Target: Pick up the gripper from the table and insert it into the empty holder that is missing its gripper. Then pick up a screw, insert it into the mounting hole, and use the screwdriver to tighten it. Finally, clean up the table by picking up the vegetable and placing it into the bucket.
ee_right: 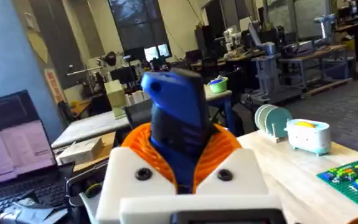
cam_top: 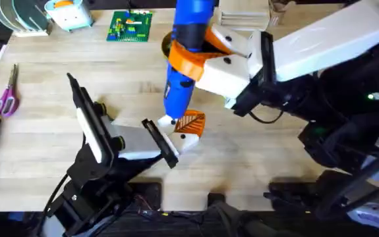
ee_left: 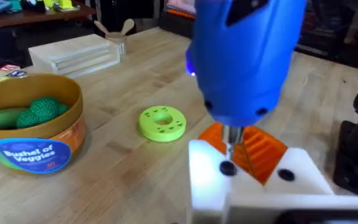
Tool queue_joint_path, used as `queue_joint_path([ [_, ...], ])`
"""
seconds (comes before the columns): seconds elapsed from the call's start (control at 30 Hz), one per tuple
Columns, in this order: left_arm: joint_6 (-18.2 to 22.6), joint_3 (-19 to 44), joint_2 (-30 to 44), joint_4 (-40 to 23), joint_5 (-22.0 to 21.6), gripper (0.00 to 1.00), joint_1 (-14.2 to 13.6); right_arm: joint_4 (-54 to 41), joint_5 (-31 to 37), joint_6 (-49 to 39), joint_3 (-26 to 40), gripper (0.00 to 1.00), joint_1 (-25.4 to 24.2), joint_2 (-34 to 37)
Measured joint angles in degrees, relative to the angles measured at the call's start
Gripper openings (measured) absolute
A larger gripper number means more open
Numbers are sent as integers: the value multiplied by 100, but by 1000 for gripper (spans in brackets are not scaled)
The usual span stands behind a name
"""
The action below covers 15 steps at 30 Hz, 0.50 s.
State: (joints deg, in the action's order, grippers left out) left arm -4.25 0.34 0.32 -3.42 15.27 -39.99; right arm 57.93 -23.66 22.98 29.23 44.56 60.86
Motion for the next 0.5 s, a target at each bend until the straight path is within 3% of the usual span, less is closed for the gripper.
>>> queue_joint_path([
  [0.5,0,0,0,0,2,11,0,9,2,85,0,80,0,76],
])
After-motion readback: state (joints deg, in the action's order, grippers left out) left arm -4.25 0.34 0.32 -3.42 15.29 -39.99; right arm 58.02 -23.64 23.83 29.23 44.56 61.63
